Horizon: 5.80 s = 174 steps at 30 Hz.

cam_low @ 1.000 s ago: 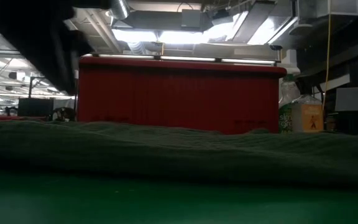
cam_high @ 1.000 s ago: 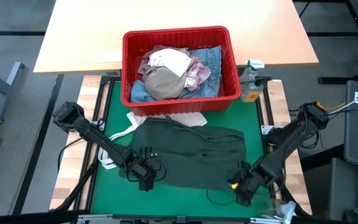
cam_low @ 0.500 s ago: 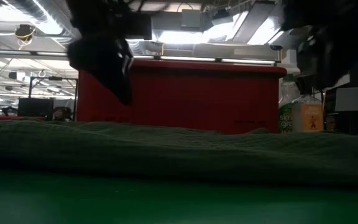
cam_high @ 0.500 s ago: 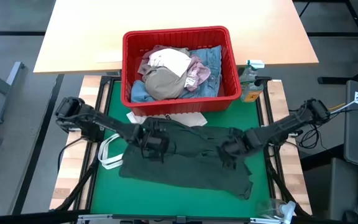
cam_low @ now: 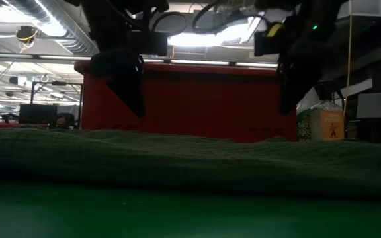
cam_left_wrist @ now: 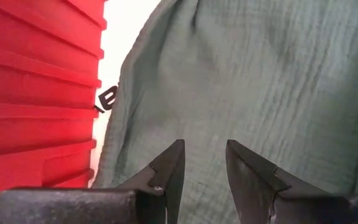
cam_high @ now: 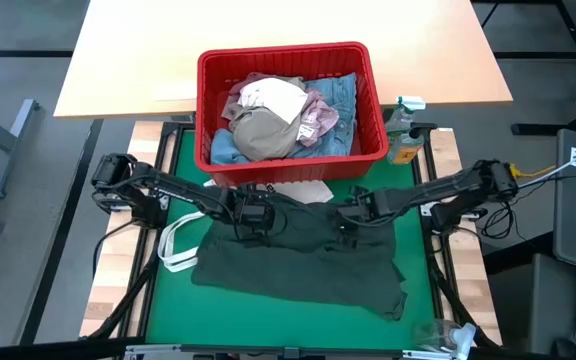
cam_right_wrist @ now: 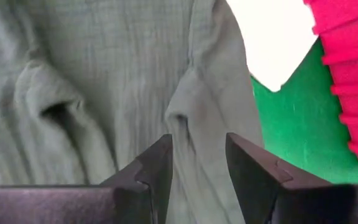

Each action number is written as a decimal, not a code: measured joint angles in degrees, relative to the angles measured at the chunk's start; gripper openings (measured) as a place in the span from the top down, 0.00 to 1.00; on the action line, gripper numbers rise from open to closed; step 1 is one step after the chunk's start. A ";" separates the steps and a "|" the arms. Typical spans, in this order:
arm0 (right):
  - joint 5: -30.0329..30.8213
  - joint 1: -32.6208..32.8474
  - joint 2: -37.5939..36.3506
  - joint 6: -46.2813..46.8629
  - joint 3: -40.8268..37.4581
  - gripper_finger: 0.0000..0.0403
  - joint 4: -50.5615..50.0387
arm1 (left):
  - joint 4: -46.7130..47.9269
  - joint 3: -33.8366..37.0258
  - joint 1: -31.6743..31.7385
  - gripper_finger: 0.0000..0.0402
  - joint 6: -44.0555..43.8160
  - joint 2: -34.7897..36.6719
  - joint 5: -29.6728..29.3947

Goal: Fold laundry
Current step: Fold the green shirt

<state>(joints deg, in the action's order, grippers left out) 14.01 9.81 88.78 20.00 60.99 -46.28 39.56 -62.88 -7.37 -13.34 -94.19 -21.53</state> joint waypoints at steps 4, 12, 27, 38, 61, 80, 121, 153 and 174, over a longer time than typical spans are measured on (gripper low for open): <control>-0.27 -1.86 2.86 -2.69 0.00 0.63 3.30 | -0.01 0.00 -0.57 0.72 -0.02 0.00 0.01; -4.54 -4.76 8.06 -5.43 0.00 0.63 5.02 | 0.01 0.00 -1.35 0.72 -0.02 0.00 0.01; -5.61 -5.02 11.55 -5.52 0.00 0.73 5.92 | -0.01 0.00 -1.34 0.72 -0.02 -0.02 -0.03; -5.38 -5.03 11.55 -5.52 0.00 0.97 5.85 | 0.01 -0.01 -1.34 0.72 0.00 -0.02 -0.05; -21.24 -4.91 -1.49 -0.35 0.00 1.00 5.98 | -1.00 0.00 -0.30 0.56 9.62 -0.02 -0.56; -24.16 -4.91 -1.63 -0.30 0.00 1.00 6.36 | -17.28 -0.01 4.56 0.56 15.43 -1.91 0.67; -23.54 -4.93 -3.73 0.20 0.04 1.00 1.21 | -9.17 0.01 4.04 0.98 11.50 -11.15 -7.95; -28.81 14.52 -8.49 23.38 0.02 1.00 5.13 | 1.04 0.05 -16.07 0.98 7.34 -1.36 -0.57; -11.16 13.71 -7.35 16.58 0.02 0.94 6.27 | 1.94 0.05 -22.34 0.98 -0.15 -1.40 2.85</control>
<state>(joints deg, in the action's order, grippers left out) 2.85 23.52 81.43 36.58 61.01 -40.00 41.49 -62.83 -29.71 -13.50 -95.59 -18.68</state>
